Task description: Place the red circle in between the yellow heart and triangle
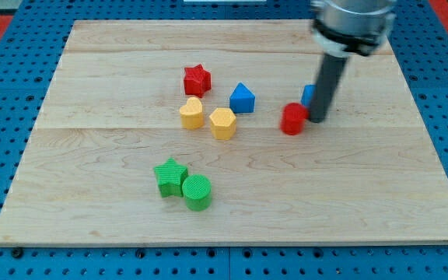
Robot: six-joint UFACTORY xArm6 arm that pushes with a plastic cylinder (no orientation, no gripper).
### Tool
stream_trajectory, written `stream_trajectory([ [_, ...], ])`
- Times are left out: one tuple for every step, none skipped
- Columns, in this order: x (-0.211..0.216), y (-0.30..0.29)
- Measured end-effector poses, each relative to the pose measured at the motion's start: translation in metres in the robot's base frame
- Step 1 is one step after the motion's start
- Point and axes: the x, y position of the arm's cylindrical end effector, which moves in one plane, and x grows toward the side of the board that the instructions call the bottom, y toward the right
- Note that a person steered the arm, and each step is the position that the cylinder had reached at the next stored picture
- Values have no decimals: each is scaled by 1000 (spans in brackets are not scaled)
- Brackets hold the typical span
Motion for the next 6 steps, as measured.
stream_trajectory([
  [-5, -71],
  [4, -32],
  [24, 53],
  [47, -27],
  [35, -114],
  [28, -78],
])
